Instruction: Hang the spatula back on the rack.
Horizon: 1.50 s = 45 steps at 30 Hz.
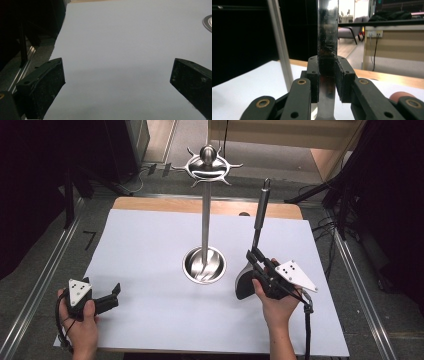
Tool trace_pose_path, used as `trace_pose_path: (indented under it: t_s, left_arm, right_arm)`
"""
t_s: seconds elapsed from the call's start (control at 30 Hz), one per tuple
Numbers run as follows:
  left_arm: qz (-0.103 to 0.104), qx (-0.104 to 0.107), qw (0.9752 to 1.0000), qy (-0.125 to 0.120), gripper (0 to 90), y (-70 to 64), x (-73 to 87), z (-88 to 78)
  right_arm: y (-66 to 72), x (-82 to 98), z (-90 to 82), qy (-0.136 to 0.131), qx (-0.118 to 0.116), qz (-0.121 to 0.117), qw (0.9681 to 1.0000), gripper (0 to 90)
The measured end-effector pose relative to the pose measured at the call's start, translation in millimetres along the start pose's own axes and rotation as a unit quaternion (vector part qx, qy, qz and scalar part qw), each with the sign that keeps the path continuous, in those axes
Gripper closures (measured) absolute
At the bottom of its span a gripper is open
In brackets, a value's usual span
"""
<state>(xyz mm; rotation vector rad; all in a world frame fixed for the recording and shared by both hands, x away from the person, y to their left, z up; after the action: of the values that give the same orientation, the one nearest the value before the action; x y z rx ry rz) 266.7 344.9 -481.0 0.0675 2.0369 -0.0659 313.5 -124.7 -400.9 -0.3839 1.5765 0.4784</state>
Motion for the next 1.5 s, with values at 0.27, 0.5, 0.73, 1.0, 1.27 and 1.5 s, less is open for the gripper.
trace_pose_path:
  t_s: [0.27, 0.5, 0.73, 1.0, 1.27, 1.5]
  left_arm:
    - [0.000, 0.000, 1.0000, 0.001, 0.2, -0.1, 0.0, 0.2]
    - [0.002, 0.000, 1.0000, 0.001, 0.2, -0.1, 0.0, 0.3]
    - [0.001, 0.000, 1.0000, 0.001, 0.2, 0.0, 0.0, 0.3]
    - [0.003, 0.000, 1.0000, 0.001, 0.2, -0.1, 0.0, 0.4]
    - [0.002, 0.001, 1.0000, 0.001, 0.2, -0.2, 0.0, 0.5]
    - [0.001, 0.001, 1.0000, 0.001, 0.2, -0.2, 0.0, 0.5]
  right_arm:
    - [12.1, 5.3, -0.8, -0.019, -0.013, -0.007, 0.9997, 76.8]
    - [26.5, 4.2, -2.1, -0.038, -0.023, -0.023, 0.9987, 76.8]
    - [37.5, 3.6, 2.3, -0.043, -0.039, -0.029, 0.9979, 76.8]
    - [46.3, -0.2, 8.8, -0.049, -0.045, -0.036, 0.9971, 76.8]
    - [52.1, -6.4, 14.0, -0.052, -0.056, -0.042, 0.9962, 76.8]
    - [55.7, -8.7, 18.9, -0.051, -0.060, -0.044, 0.9959, 76.7]
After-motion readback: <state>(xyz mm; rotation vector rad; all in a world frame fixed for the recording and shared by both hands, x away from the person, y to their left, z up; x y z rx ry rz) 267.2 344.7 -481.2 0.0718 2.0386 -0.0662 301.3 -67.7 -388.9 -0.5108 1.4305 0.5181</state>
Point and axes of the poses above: each handheld gripper's, and its own axes: z roughly forward along the jaws, x roughly out of its underside, y roughly to its left, the point moved 4 cm from there along z, roughly forward along the jaws, and after that the axes turned 4 degrees about -z, right-handed, at the moved point
